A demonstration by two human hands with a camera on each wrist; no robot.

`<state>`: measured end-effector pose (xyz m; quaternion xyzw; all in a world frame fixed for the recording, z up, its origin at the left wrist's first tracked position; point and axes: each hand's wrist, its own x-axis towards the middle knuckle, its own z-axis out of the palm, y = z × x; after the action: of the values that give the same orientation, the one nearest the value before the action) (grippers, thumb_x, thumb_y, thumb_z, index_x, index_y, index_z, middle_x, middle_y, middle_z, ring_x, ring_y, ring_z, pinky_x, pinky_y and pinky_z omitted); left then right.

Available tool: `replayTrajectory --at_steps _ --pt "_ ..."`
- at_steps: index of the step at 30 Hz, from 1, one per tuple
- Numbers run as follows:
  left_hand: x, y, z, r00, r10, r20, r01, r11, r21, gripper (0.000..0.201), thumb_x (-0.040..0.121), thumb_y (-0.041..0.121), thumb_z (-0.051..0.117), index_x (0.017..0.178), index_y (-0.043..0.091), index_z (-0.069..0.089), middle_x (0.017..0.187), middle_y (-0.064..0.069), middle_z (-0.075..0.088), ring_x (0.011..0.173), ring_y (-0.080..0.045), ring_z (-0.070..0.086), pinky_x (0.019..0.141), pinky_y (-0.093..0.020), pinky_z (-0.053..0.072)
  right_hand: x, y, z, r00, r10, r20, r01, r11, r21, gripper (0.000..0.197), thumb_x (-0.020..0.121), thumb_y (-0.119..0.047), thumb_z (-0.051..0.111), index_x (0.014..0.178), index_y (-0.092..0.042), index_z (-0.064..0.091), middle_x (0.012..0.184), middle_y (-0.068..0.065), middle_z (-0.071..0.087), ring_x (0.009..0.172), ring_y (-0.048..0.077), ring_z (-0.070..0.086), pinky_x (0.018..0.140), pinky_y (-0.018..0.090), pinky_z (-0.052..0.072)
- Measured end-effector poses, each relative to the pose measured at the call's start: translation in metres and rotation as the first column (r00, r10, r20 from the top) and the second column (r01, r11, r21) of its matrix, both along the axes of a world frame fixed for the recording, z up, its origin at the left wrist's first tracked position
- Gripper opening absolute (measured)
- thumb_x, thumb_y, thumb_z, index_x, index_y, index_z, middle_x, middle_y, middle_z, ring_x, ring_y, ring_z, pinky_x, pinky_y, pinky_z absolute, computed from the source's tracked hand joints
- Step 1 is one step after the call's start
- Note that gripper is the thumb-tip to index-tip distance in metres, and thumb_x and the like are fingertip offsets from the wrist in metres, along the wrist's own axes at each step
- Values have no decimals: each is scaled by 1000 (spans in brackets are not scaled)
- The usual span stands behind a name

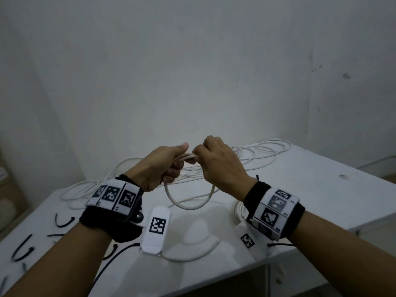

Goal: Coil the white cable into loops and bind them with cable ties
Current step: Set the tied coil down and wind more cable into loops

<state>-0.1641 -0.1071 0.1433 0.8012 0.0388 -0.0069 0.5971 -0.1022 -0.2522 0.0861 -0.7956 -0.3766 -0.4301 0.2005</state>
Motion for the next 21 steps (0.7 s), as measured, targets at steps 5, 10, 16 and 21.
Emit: replayTrajectory --at_steps 5,10,16,21 --pt "0 6 -7 987 115 111 -101 987 -127 31 103 25 39 88 6 59 53 7 27 43 -6 20 38 -18 15 2 -16 -4 633 360 -685 -211 932 295 24 98 -36 46 80 -20 45 74 6 62 61 17 57 55 20 42" --pt "-5 27 -3 951 238 197 -193 956 -223 30 103 22 38 90 6 60 53 7 30 40 -4 23 37 -17 18 22 -38 -22 589 377 -715 -122 916 382 27 96 -34 50 73 -20 45 64 -1 49 56 15 47 57 34 48" --pt "1 27 -2 906 276 322 -228 957 -179 31 104 16 36 90 6 61 51 8 28 39 -4 24 37 -16 22 10 -39 -29 568 584 -580 -192 779 597 22 97 -11 45 114 -25 44 69 0 48 55 17 49 49 29 48" --pt "6 17 -9 903 263 339 -205 958 -199 31 104 16 36 90 7 62 47 11 31 40 -4 26 38 -17 26 -4 -30 -31 595 644 -481 -216 705 676 29 97 -6 41 108 -34 44 75 6 53 56 19 53 45 31 51"
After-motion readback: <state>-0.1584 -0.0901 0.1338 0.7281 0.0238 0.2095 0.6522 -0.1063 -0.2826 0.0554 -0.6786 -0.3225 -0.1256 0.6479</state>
